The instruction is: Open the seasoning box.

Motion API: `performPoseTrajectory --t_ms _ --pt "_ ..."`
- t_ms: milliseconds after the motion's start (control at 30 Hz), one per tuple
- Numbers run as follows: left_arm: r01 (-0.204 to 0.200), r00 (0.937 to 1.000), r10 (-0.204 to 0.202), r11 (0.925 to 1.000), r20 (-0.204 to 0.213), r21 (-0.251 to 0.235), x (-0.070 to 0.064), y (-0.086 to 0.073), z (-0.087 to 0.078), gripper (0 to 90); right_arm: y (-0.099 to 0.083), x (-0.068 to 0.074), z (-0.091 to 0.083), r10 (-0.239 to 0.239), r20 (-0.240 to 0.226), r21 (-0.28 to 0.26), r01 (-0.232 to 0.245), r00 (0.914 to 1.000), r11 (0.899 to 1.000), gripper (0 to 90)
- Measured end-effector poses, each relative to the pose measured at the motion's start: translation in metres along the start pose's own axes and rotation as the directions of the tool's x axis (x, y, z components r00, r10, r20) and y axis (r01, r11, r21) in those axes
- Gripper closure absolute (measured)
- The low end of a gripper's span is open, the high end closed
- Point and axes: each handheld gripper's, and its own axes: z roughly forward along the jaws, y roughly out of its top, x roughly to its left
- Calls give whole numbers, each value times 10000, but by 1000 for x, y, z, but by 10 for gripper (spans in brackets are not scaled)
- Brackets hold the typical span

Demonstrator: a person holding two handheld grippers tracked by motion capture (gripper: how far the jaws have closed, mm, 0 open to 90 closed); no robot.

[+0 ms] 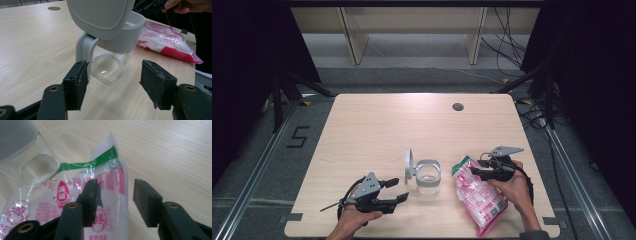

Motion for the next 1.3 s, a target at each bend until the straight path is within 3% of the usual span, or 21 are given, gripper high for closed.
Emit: performPoseTrajectory --t_ms 300,400,433,467,533,567,600,700,767,800,833,867,900,967,1067,1100,1133,1167,1233,1267,1300 --pt "0 9998 0 10000 190 -7 0 0 1 384 0 2 1 9 -104 106 -7 9999 9999 892" --pt "2 9998 -2 10000 184 6 0 0 0 386 0 2 0 68 -84 57 -68 9999 10000 900" --pt "20 9998 -20 10000 192 -1 0 0 0 386 -1 0 -1 47 157 74 -48 9999 10000 900" --pt "37 9997 -35 10000 251 -67 0 -1 1 387 -1 2 -2 415 250 25 -416 9988 9991 900" --pt "2 9999 -2 10000 159 5 -1 0 0 388 -2 -6 -7 221 516 -151 -213 9984 9997 900" --pt "4 9999 -4 10000 158 11 -1 0 0 388 -5 -7 -10 793 635 -341 -773 9948 9964 900" --pt "29 9998 -29 10000 190 -30 -1 0 0 389 -6 -13 -12 607 715 -499 -572 9956 9971 900" --pt "50 9999 -49 10000 140 -34 0 0 0 389 -12 -22 -21 1318 922 -695 -1256 9870 9896 900" --pt "77 9999 -76 10000 120 -60 0 0 0 389 -16 -25 -28 1991 1124 -1020 -1880 9735 9769 900" --pt "51 9998 -50 9999 183 -93 0 0 0 390 -17 -28 -30 1709 1337 -1084 -1570 9762 9816 900" --pt "21 9997 -18 10000 244 -96 0 0 0 390 -19 -29 -31 1717 1250 -1187 -1571 9772 9804 900" --pt "10 9997 -8 9999 260 -104 0 0 0 390 -20 -31 -32 1701 1395 -1261 -1529 9755 9802 900" --pt "11 9997 -9 9999 262 -104 0 0 0 390 -21 -27 -36 2253 1331 -1157 -2106 9652 9707 900" --pt "30 9998 -28 9999 220 -104 0 0 -1 390 -23 -32 -38 1923 1481 -1262 -1744 9701 9766 900" --pt "22 9999 -21 10000 105 -80 0 1 -2 390 -29 -35 -43 2071 1758 -1487 -1820 9624 9720 900" --pt "44 9999 -42 9999 147 -101 0 1 -2 390 -30 -31 -45 2556 1583 -1588 -2309 9537 9599 900" --pt "2 9998 0 9999 179 -130 0 1 -2 392 -32 -35 -48 2242 1637 -1550 -1994 9607 9676 900" --pt "-118 9999 119 9999 124 -57 1 1 -2 394 -34 -35 -49 2246 1618 -1744 -1962 9609 9649 900" --pt "12 9999 -11 9999 119 -103 1 0 -2 394 -37 -33 -53 2452 1944 -1713 -2133 9498 9619 900" --pt "11 9999 -10 10000 109 -85 1 0 -2 394 -38 -34 -55 2373 1963 -1636 -2069 9514 9646 900" --pt "5 9999 -4 10000 119 -88 1 1 -2 394 -39 -31 -57 2714 1952 -1716 -2396 9425 9556 900"
